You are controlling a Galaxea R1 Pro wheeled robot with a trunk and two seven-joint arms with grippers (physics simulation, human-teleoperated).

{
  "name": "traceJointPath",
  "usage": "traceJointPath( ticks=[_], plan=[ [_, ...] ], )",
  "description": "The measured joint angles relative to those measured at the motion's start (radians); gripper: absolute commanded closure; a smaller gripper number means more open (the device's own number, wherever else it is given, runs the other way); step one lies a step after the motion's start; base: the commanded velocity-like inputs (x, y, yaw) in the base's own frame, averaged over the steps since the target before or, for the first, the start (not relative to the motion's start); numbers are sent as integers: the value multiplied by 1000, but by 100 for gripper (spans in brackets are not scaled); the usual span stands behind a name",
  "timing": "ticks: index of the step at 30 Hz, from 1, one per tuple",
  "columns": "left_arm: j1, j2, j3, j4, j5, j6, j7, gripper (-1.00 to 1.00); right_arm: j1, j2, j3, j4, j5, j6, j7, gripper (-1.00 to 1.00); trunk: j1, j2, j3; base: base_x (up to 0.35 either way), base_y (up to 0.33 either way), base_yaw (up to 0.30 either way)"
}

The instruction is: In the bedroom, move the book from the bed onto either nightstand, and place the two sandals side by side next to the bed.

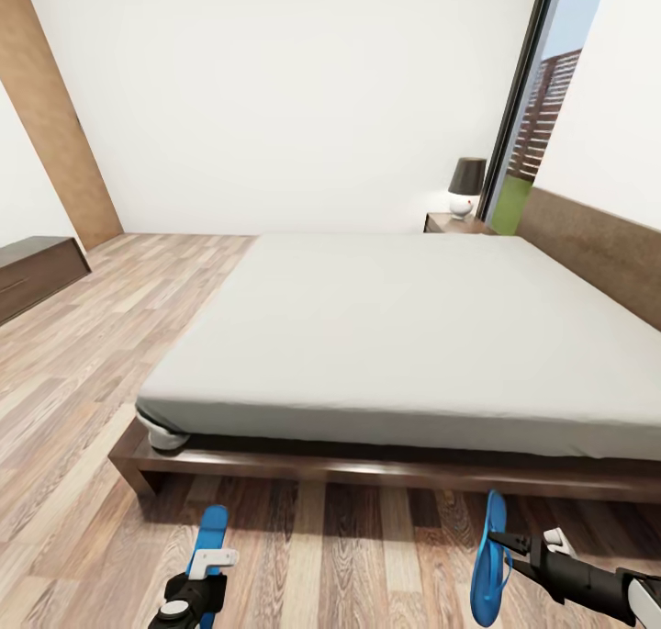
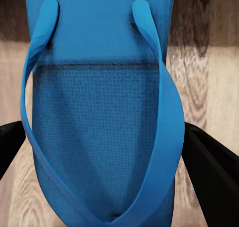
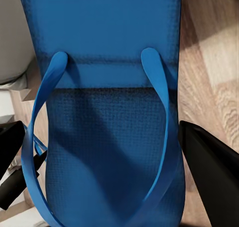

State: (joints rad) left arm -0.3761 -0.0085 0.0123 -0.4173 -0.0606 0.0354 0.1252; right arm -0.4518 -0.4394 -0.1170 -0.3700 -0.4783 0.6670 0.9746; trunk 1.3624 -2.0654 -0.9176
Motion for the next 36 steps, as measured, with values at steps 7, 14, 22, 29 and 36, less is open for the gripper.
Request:
traceJointPath(
  ticks=[7,14,22,29,36],
  plan=[
    [0,-1,0,0,2,-2,0,100,0,-1,0,1,0,0,0,100,27,-49,-22,0,0,0],
    [0,-1,0,0,4,-2,-1,100,0,-1,0,2,3,0,-2,100,54,-98,-44,0,0,0],
    [0,-5,-1,0,4,0,-2,100,0,1,0,2,5,0,-4,100,84,-154,-69,0,0,0],
    [-6,-27,1,-64,5,102,-1,100,0,1,1,2,2,1,-3,100,111,-203,-91,0,0,0],
    [-29,-37,1,-313,3,408,0,100,0,1,1,2,1,1,-3,100,138,-252,-113,0,0,0]
  ],
)
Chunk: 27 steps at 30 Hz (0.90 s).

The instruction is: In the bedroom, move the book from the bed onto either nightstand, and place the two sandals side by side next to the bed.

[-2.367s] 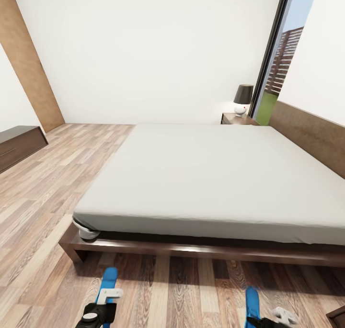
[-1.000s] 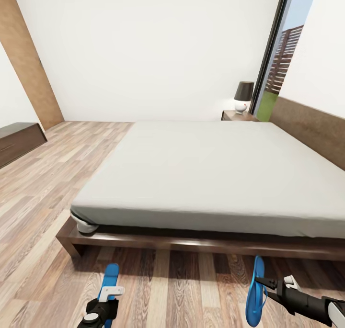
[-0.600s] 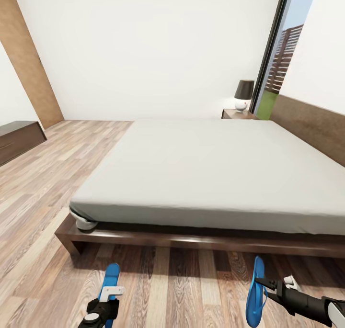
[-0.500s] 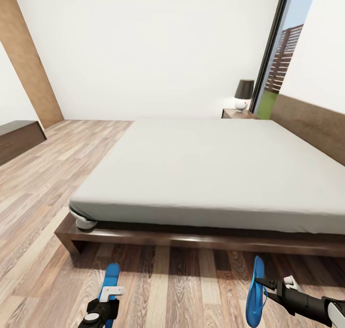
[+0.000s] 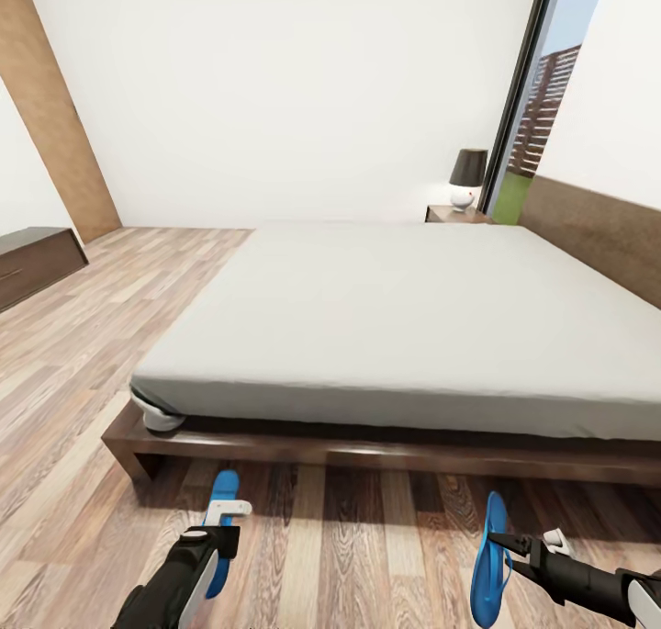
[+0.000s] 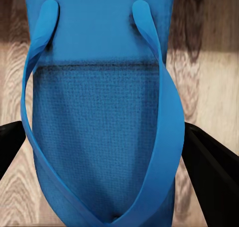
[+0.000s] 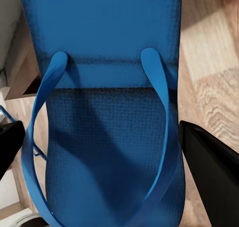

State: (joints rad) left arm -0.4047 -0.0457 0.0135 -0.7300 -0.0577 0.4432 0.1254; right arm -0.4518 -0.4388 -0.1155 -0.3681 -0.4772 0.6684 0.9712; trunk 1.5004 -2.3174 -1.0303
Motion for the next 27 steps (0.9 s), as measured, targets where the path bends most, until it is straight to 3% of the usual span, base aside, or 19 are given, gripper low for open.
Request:
traceJointPath(
  ticks=[5,27],
  plan=[
    [-1,-1,-2,-8,-3,27,-1,100,0,0,0,0,-1,0,0,100,19,-35,-16,0,0,0],
    [-2,-1,-1,-8,-4,33,6,100,1,-2,-2,3,-2,0,5,100,100,-182,-85,0,0,0]
  ],
)
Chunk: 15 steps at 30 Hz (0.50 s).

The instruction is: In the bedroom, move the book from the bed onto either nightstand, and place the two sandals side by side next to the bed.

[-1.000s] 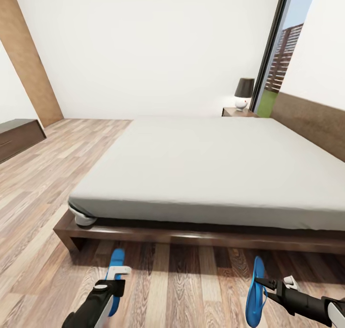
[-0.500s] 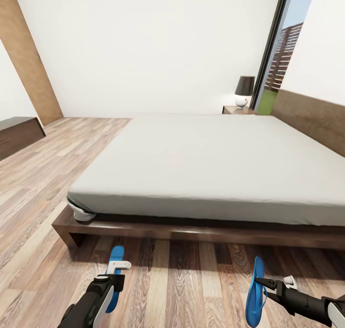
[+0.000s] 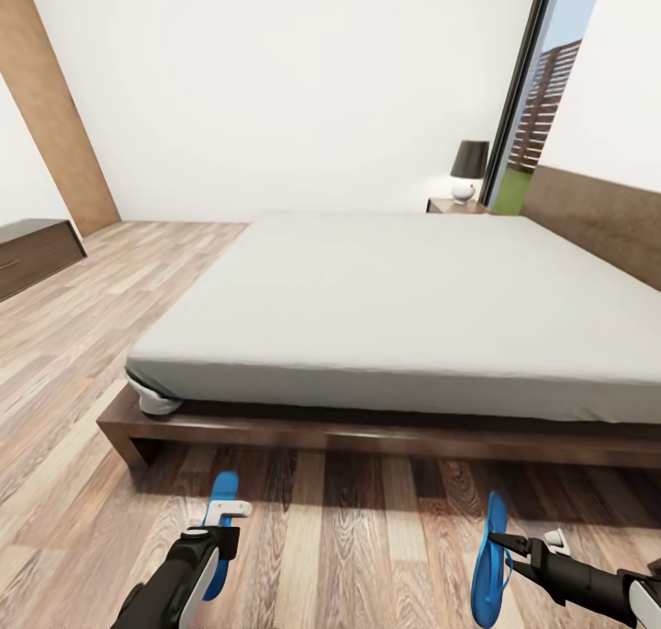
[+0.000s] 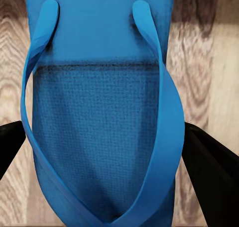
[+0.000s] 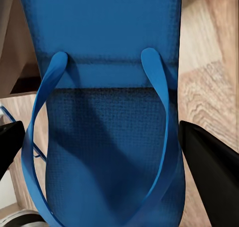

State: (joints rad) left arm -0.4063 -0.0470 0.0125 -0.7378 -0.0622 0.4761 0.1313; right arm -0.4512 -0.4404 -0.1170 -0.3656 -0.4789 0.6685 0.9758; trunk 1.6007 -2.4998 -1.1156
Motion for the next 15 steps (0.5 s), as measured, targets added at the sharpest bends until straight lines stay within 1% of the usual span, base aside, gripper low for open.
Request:
traceJointPath(
  ticks=[13,14,15],
  plan=[
    [0,0,0,0,0,0,0,100,1,-2,-1,-3,-1,0,10,100,6,-3,-50,0,0,0],
    [0,0,0,0,0,0,0,100,1,-2,-2,-4,-2,1,27,100,6,-3,-54,0,0,0],
    [0,0,0,0,0,0,0,100,0,-3,-3,-3,-4,2,76,100,7,-4,-58,0,0,0]
  ],
)
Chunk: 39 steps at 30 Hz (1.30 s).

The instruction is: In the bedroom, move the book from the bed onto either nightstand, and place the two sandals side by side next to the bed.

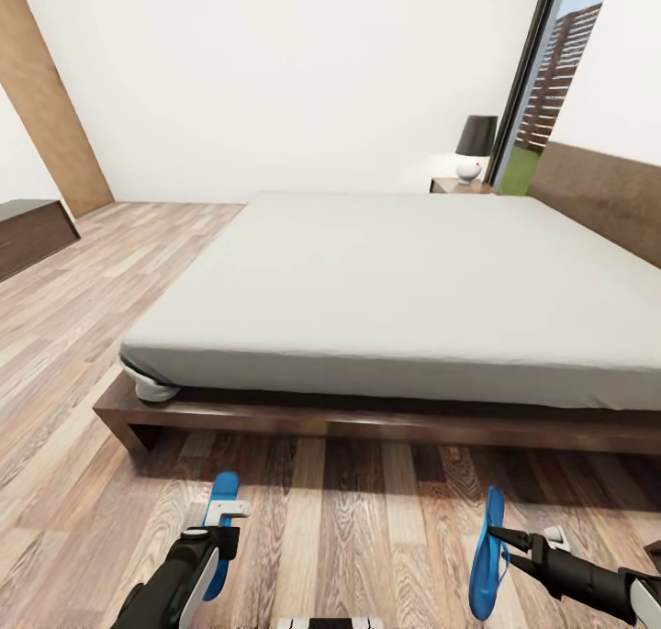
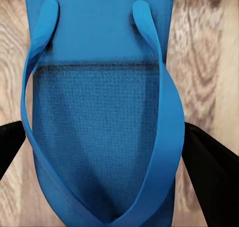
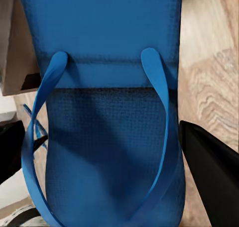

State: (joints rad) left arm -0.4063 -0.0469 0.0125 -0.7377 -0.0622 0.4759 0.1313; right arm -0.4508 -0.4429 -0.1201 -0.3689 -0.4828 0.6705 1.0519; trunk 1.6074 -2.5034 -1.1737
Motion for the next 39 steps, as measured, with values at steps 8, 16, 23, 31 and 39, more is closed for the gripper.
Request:
traceJointPath(
  ticks=[8,16,23,31,39],
  plan=[
    [0,0,0,0,0,-1,1,100,0,0,2,5,5,-3,157,100,4,-2,-31,0,0,0],
    [0,3,2,-1,0,-2,3,100,-1,2,3,5,8,-4,159,100,7,-4,-62,0,0,0],
    [0,4,3,0,0,-3,1,100,-1,3,3,5,9,-4,158,100,10,-5,-89,0,0,0],
    [0,4,2,0,0,-3,0,100,-1,3,2,4,10,-4,157,100,14,-7,-120,0,0,0],
    [0,5,3,0,0,-7,0,100,-1,2,3,5,10,-5,156,100,18,-9,-151,0,0,0]
  ],
)
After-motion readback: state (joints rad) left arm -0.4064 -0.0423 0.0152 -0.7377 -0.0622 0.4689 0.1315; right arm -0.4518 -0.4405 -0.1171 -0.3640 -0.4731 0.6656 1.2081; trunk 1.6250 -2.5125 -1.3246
